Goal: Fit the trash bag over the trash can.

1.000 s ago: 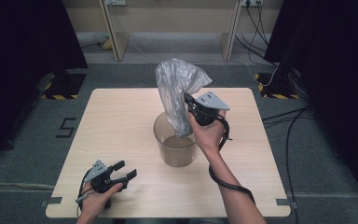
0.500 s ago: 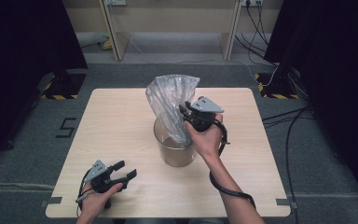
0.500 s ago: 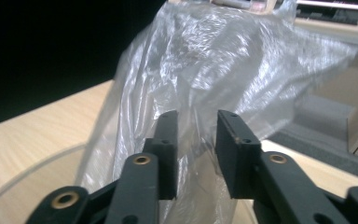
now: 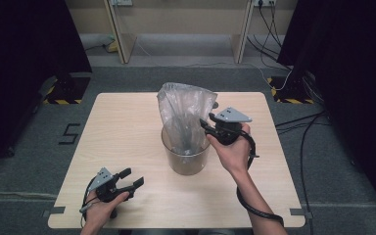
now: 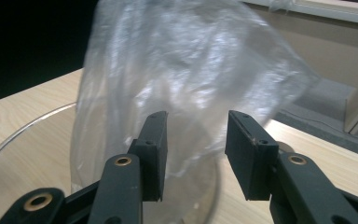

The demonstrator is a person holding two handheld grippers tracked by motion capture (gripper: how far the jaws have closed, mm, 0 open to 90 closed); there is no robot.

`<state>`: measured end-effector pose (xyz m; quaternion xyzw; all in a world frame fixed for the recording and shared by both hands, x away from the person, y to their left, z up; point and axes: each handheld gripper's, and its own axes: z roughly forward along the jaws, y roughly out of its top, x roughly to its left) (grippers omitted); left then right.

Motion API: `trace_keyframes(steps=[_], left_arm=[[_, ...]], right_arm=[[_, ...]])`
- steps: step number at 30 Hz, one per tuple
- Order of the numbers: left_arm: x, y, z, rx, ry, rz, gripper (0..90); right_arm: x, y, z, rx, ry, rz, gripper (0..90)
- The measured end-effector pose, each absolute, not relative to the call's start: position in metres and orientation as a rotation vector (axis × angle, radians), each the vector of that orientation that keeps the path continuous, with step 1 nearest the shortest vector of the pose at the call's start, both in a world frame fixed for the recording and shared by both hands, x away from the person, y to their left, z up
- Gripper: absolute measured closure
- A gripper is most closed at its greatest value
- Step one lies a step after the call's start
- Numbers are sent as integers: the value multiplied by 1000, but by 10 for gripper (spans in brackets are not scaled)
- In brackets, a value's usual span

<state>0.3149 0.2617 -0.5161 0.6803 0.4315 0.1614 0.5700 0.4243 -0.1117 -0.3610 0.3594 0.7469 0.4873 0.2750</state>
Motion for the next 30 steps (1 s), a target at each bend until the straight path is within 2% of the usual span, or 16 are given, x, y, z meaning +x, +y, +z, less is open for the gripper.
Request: trace_keyframes(steps=[4, 16, 24, 30], left_arm=[[318, 256, -502, 1594, 987, 398, 265], [359, 221, -412, 1631, 821, 421, 272], [382, 212, -366, 1569, 802, 399, 273], [404, 200, -342, 1621, 745, 545, 290]], right_arm=[[426, -122, -359, 979, 2001, 1304, 585], [430, -143, -336, 1016, 1988, 1312, 532], [439, -160, -315, 1079, 1913, 1403, 521], [458, -161, -304, 1106, 1896, 1429, 520]])
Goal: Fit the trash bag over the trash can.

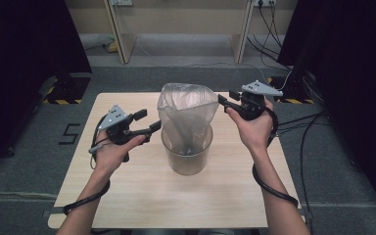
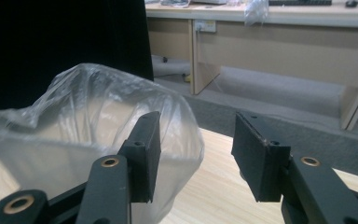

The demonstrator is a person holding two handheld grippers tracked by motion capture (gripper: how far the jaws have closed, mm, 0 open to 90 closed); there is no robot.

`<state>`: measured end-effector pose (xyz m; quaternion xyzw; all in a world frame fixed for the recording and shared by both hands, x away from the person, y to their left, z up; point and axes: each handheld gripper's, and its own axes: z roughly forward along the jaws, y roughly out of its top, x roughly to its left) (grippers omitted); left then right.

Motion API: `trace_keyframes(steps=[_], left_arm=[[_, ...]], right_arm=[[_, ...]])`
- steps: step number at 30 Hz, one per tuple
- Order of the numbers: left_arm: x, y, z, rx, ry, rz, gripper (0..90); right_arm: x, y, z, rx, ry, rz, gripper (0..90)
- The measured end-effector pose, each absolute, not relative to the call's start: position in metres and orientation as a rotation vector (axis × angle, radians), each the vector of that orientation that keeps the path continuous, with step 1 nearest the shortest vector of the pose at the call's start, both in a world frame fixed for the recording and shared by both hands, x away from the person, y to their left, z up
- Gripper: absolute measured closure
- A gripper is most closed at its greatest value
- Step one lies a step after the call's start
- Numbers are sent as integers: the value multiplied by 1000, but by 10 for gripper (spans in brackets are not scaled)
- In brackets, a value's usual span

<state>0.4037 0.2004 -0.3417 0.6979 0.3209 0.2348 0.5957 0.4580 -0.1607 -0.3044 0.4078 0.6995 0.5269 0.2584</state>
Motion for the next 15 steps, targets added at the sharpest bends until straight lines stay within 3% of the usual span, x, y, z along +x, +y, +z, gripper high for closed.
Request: trace_keyframes(steps=[10, 13, 15], left_arm=[[424, 180, -332, 1722, 586, 641, 300], [425, 173, -332, 1763, 520, 665, 358], [424, 169, -333, 1774, 452, 728, 450]], right_arm=[[490, -153, -308, 1192, 1985, 1420, 534], [493, -150, -312, 1205, 2025, 1405, 607], [492, -149, -314, 1209, 2046, 1399, 654]])
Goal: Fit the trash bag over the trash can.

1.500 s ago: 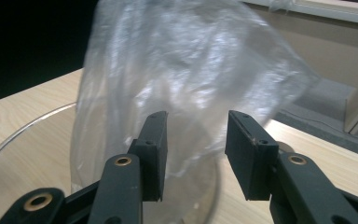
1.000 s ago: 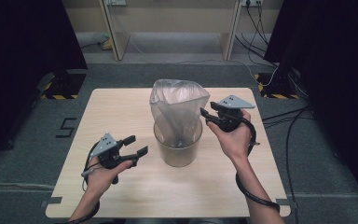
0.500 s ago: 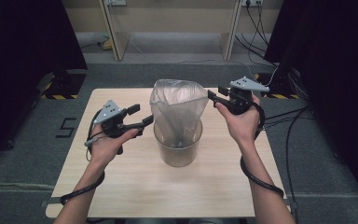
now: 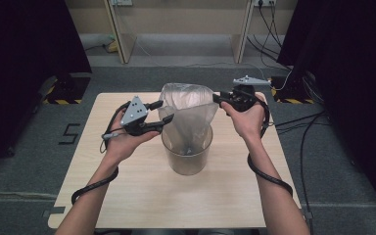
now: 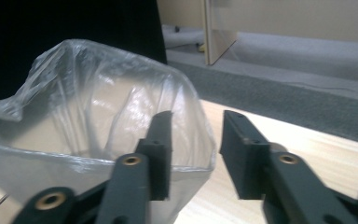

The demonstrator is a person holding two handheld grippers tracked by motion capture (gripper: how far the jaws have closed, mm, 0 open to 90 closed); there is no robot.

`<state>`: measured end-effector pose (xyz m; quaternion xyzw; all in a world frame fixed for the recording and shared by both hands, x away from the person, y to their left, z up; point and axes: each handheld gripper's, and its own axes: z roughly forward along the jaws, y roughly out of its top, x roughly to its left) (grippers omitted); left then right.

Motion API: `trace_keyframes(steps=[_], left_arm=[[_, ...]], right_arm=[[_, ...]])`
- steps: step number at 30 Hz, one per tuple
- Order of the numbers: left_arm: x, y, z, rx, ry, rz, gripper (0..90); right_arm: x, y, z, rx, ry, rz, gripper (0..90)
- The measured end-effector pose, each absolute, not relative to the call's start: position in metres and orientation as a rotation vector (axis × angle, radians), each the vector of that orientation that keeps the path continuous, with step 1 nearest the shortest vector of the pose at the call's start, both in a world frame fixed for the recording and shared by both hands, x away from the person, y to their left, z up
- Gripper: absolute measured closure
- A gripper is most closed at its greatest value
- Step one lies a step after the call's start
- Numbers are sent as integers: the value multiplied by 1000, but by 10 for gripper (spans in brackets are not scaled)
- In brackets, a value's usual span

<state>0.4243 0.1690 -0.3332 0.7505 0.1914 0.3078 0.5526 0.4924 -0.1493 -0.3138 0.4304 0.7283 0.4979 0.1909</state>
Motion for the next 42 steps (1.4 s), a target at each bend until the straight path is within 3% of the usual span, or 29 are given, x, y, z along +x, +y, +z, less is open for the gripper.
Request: trace_keyframes(steps=[7, 17, 25, 31, 42], left_arm=[[425, 166, -340, 1847, 427, 719, 679], [411, 174, -347, 1909, 368, 647, 866], [388, 176, -363, 1938, 298, 599, 879], [369, 173, -370, 1995, 205, 602, 886], [345, 172, -394, 2062, 166, 584, 888]], right_arm=[[485, -150, -313, 1182, 2097, 1380, 735], [467, -156, -318, 1159, 2140, 1346, 776], [443, -163, -334, 1149, 2185, 1342, 748], [424, -168, -346, 1144, 2217, 1362, 891], [404, -177, -373, 1189, 2262, 1309, 884]])
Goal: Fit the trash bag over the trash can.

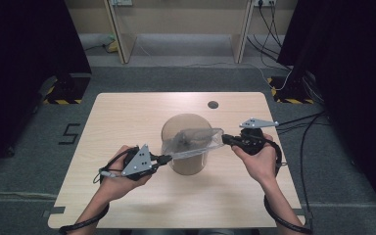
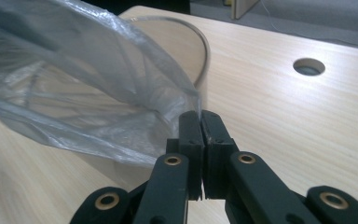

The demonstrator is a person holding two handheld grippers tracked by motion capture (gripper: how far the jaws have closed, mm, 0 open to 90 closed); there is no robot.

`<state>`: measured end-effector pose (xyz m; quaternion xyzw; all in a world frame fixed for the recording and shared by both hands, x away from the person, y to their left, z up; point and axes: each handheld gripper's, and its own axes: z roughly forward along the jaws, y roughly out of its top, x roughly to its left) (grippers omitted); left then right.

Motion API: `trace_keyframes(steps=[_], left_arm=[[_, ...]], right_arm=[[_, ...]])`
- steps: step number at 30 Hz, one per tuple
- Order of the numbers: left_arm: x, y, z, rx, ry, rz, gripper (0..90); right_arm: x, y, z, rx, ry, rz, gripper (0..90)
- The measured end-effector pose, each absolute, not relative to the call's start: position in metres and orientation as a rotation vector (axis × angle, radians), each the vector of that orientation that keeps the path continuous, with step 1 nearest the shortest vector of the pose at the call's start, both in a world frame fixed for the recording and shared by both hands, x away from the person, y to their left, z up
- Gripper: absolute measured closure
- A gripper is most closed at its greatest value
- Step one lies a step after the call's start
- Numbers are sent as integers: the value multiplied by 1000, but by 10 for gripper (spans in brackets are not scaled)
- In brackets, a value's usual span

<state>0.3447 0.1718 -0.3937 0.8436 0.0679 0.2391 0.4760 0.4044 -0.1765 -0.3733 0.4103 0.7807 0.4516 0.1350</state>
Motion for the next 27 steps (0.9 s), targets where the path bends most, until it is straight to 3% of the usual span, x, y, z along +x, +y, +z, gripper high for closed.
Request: trace_keyframes(steps=[13, 21, 24, 27], left_arm=[[353, 176, -403, 2110, 186, 628, 887], [358, 183, -408, 2103, 236, 625, 869], [357, 186, -409, 2066, 269, 607, 814], [351, 189, -408, 2017, 307, 594, 650]], right_arm=[[412, -170, -383, 1179, 2265, 1237, 874], [420, -158, -386, 1143, 2249, 1201, 821], [421, -155, -384, 1130, 2245, 1188, 810], [421, -153, -382, 1122, 2236, 1184, 808]])
